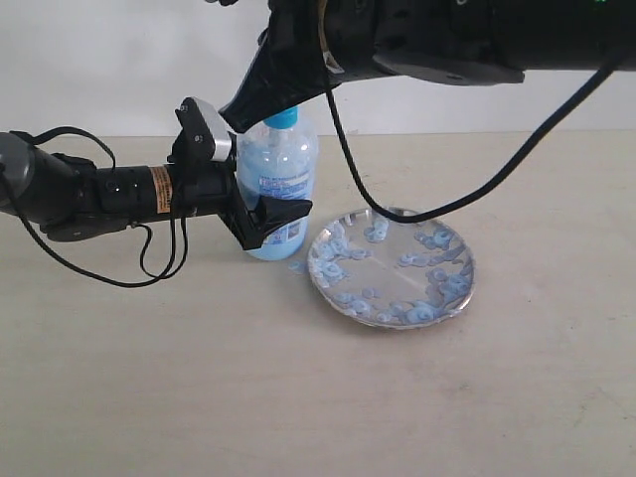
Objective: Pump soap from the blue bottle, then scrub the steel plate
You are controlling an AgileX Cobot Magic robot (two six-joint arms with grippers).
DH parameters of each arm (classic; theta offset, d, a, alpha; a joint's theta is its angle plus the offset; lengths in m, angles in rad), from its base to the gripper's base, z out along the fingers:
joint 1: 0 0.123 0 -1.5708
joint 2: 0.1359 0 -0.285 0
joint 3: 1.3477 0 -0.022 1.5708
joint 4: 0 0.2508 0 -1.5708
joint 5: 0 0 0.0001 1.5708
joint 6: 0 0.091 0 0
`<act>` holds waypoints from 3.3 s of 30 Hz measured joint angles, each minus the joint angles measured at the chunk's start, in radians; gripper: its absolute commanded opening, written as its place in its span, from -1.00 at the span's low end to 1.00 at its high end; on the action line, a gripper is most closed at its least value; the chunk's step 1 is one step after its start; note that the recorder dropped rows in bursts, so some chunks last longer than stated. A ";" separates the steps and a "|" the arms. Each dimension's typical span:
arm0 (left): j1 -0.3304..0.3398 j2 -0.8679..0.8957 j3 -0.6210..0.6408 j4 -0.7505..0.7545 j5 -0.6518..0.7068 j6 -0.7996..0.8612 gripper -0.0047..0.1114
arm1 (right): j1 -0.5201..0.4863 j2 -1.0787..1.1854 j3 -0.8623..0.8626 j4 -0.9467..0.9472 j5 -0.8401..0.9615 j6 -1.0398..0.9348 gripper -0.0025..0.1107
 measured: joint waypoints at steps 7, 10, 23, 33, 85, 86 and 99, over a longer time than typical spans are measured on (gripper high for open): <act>0.000 0.000 0.000 0.000 0.003 0.000 -0.85 | 0.000 0.000 0.000 -0.063 -0.001 0.010 -0.96; 0.000 0.000 0.000 0.000 0.006 0.000 -0.85 | 0.000 0.002 0.000 -0.091 -0.006 0.019 -0.96; 0.000 0.000 0.000 -0.006 0.015 -0.002 -0.85 | 0.000 0.044 -0.008 -0.187 -0.028 0.054 -0.96; -0.001 0.000 0.000 -0.002 0.016 -0.002 -0.85 | 0.000 0.056 -0.052 -0.297 0.041 0.145 -0.96; -0.001 0.006 0.015 -0.153 -0.036 -0.052 -0.85 | 0.002 -0.009 -0.053 -0.408 0.101 0.380 -0.96; -0.001 0.008 0.027 -0.172 -0.056 -0.055 -0.85 | 0.002 -0.043 -0.053 -0.415 0.096 0.399 -0.96; 0.009 0.008 0.165 -0.314 -0.246 -0.031 -0.31 | 0.002 -0.461 0.369 -0.474 0.015 0.458 -0.96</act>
